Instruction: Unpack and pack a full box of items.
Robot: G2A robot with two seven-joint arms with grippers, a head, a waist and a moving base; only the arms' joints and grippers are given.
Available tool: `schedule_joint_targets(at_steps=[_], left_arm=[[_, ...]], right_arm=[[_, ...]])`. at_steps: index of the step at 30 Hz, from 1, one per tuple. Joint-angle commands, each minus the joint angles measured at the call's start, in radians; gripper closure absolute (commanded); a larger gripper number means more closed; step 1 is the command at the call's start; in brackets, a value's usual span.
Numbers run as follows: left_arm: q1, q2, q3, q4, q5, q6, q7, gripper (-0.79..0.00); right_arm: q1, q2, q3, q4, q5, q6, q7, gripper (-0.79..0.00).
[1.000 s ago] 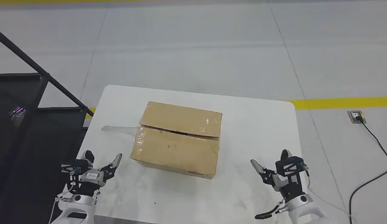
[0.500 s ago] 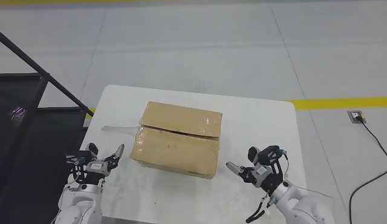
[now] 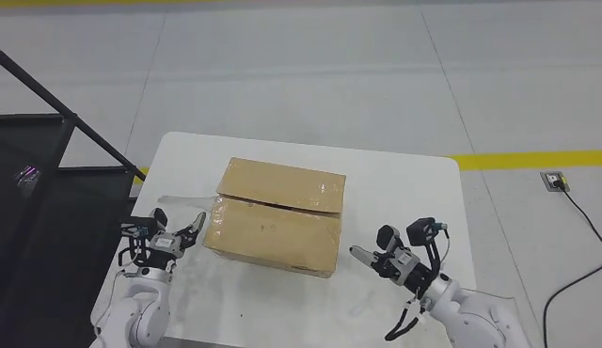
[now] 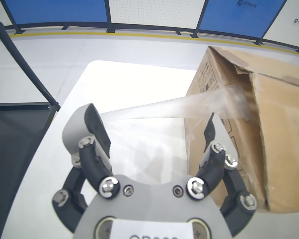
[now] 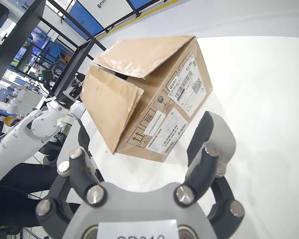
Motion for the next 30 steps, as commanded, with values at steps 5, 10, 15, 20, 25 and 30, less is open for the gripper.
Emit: schedule_joint_targets(at_steps=[5, 10, 15, 20, 25, 30], left_arm=[[-0.011, -0.002, 0.019, 0.014, 0.014, -0.020, -0.014, -0.785], [-0.015, -0.005, 0.035, 0.013, 0.025, -0.030, -0.014, -0.785], [-0.005, -0.006, 0.042, 0.002, 0.030, -0.039, -0.016, -0.785], [0.023, -0.006, 0.032, -0.024, 0.024, -0.039, -0.007, -0.785], [0.092, -0.002, -0.029, -0.087, -0.040, -0.040, 0.007, -0.785], [0.159, 0.002, -0.090, -0.154, -0.093, -0.053, 0.014, -0.785]], right_arm=[[0.019, 0.001, -0.008, 0.016, 0.034, -0.005, 0.018, -0.785], [0.056, 0.002, -0.015, 0.046, 0.106, -0.048, 0.069, -0.785], [0.116, 0.004, -0.027, 0.101, 0.185, -0.100, 0.133, -0.785], [0.172, 0.004, -0.043, 0.159, 0.253, -0.143, 0.166, -0.785], [0.237, 0.004, -0.064, 0.225, 0.354, -0.188, 0.221, -0.785], [0.301, 0.001, -0.091, 0.290, 0.360, -0.146, 0.231, -0.785]])
